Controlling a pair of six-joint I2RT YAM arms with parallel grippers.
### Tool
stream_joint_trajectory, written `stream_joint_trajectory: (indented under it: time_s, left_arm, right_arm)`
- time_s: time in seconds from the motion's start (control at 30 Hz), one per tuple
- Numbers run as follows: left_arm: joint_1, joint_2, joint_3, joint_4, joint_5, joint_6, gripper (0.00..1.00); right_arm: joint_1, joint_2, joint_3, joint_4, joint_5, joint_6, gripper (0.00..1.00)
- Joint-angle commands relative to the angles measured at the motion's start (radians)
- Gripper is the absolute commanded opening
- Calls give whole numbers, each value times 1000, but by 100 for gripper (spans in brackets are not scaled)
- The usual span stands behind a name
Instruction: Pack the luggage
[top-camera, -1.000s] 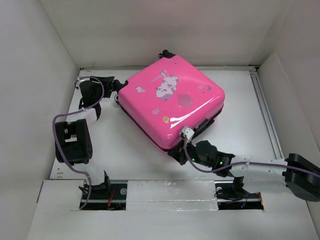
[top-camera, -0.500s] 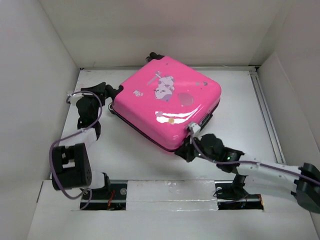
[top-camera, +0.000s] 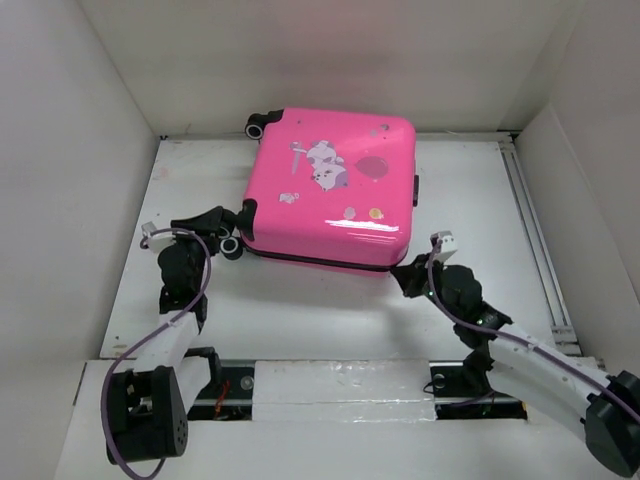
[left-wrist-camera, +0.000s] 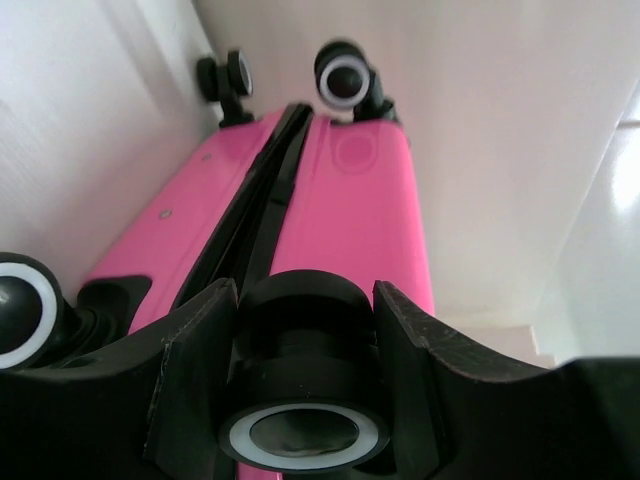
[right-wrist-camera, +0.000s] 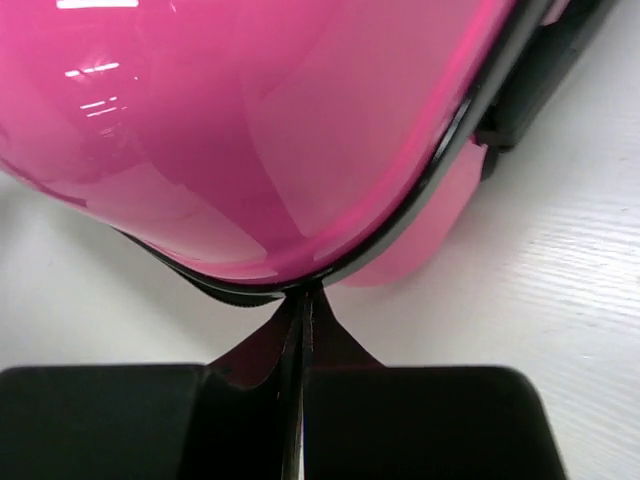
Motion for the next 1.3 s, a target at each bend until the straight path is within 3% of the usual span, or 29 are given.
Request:
stream_joint_trajectory:
  time_s: [0.0, 0.13, 0.2, 0.37, 0.43, 0.57, 0.7, 0.8, 0.87, 0.97, 1.17, 1.27]
  left_arm:
    - [-32, -27, 8, 92, 144, 31, 0]
    - [-81, -1, 8, 152, 170, -1, 0]
    - [-130, -1, 8, 152, 146, 26, 0]
    - [-250, 28, 8, 153, 109, 48, 0]
    - [-280, 29, 17, 173, 109, 48, 0]
    - [-339, 29, 26, 161, 77, 66, 0]
    - [-282, -31, 35, 95, 76, 95, 0]
    - [-271, -40, 55, 58, 29, 118, 0]
    - [-271, -13, 55, 94, 20, 105, 0]
    - [-241, 77, 84, 180, 15, 54, 0]
    - [-231, 242, 179, 279, 95, -21, 0]
    - [-231, 242, 189, 250, 116, -1, 0]
  right_arm:
    - [167, 35, 7, 260, -128, 125, 0]
    - [307, 131, 129, 263, 43, 85, 0]
    - [317, 178, 203, 155, 123, 26, 0]
    - [317, 275, 376, 89, 350, -77, 0]
    - [291, 302, 386, 102, 354, -93, 0]
    - [257, 330, 386, 112, 205, -93, 0]
    - [297, 162, 247, 72, 274, -44, 0]
    - [243, -34, 130, -16, 265, -10, 13]
    - [197, -149, 53, -37, 242, 10, 31]
    - [76, -205, 9, -78, 173, 34, 44]
    - [-91, -165, 30, -97, 12, 24, 45]
    - [-102, -179, 30, -123, 30, 11, 53]
